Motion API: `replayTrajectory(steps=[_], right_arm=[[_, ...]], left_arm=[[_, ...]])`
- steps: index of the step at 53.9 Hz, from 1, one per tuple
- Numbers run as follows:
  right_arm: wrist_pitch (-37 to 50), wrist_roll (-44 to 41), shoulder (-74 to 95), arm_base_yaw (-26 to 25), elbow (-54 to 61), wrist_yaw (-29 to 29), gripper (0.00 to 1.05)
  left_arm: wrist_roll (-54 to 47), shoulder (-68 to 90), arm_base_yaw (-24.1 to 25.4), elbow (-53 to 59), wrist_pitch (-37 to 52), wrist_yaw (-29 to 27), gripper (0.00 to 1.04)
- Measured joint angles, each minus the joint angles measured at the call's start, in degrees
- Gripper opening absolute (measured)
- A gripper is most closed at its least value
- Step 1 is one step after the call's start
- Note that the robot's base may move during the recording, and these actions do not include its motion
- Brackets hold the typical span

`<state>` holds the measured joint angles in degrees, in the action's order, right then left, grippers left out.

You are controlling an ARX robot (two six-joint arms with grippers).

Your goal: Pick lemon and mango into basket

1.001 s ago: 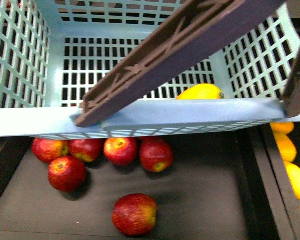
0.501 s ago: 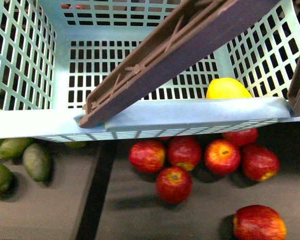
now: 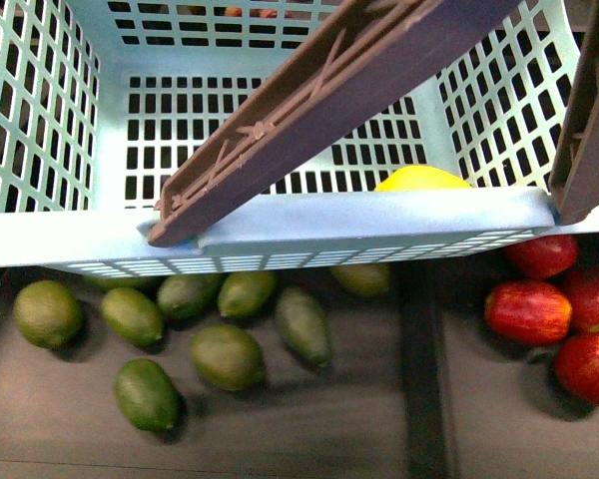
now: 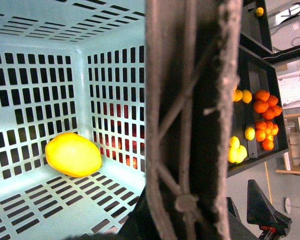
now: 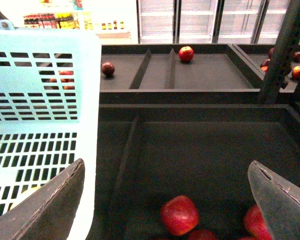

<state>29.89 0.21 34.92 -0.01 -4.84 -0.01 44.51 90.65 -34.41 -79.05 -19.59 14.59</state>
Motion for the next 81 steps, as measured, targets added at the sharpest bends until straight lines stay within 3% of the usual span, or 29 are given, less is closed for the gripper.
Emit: replayTrajectory(steps=[81], right_arm=[[-0.02, 0.0, -0.04, 0.0, 0.11, 0.0, 0.96]], left_arm=[[-0.07, 0.0, 0.02, 0.0, 0.0, -0.22, 0.04]])
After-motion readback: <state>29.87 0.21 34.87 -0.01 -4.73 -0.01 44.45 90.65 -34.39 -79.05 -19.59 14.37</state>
